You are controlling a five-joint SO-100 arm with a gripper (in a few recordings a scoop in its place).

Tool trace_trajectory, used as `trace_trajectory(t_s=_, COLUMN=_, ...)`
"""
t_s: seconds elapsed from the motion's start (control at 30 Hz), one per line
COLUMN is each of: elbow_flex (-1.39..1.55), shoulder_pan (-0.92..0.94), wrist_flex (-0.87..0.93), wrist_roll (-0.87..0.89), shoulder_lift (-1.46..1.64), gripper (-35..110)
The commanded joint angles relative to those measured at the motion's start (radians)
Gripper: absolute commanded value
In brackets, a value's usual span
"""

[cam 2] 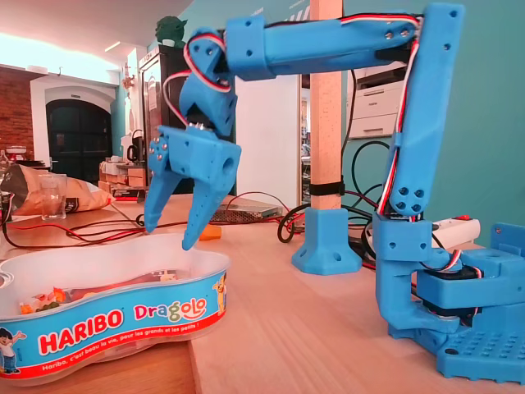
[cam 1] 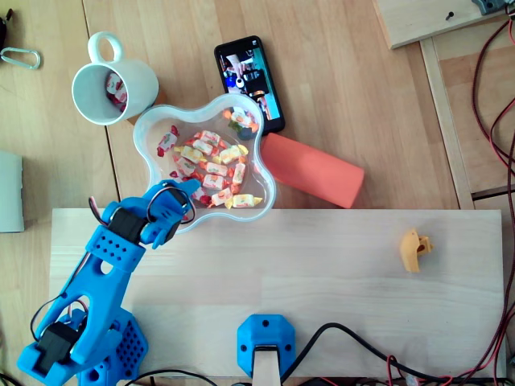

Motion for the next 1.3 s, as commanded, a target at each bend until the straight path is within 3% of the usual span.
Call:
trace_trajectory(t_s=0.0, elbow_flex=-0.044, shoulder_pan=0.005, wrist_flex=0.008, wrist_roll=0.015, shoulder_lift=-0.005, gripper=28)
trace_trajectory(t_s=0.9, elbow_flex=-0.049, shoulder_pan=-0.009, wrist_flex=0.006, wrist_roll=0.015, shoulder_lift=-0.23, gripper=28)
trace_trajectory(t_s=1.27, elbow_flex=-0.035, shoulder_pan=-0.094, wrist_flex=0.006, wrist_roll=0.017, shoulder_lift=-0.233, gripper=28)
